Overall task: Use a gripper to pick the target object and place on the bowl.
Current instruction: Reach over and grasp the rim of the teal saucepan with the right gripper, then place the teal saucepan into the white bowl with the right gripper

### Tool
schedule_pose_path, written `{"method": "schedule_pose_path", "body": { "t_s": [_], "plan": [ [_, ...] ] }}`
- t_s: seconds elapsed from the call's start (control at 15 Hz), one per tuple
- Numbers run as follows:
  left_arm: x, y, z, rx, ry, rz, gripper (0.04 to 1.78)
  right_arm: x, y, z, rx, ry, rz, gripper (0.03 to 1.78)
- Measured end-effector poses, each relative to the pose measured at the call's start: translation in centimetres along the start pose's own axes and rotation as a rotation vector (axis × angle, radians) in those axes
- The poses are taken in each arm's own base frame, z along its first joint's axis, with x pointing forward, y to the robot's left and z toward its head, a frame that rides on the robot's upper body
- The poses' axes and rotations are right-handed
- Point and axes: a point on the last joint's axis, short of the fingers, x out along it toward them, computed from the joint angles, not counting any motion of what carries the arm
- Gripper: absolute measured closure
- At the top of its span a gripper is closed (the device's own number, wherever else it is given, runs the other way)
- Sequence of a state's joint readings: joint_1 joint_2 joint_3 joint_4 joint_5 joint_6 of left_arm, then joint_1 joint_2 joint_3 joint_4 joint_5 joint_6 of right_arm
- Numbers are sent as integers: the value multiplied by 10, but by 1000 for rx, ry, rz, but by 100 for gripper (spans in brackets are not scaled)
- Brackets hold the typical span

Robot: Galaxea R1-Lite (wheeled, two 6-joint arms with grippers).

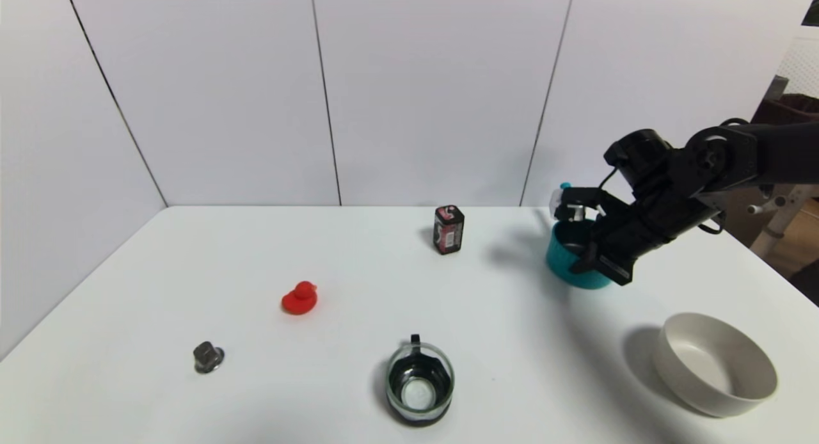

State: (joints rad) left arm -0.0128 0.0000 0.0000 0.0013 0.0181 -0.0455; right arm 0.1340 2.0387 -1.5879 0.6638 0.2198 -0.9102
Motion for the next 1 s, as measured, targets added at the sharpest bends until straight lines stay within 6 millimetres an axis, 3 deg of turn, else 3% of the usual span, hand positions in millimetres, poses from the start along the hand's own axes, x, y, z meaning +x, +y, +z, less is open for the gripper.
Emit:
{"method": "schedule_pose_path", "body": {
  "t_s": [0.53,0.73,1.0],
  "plan": [
    [0,0,0,0,0,0,13,-10,-2,3,7,-17,-25,171],
    [0,0,0,0,0,0,13,-34,-2,4,11,-50,-78,171],
    [0,0,0,0,0,0,13,-81,1,-1,22,-100,-172,171]
  ]
}}
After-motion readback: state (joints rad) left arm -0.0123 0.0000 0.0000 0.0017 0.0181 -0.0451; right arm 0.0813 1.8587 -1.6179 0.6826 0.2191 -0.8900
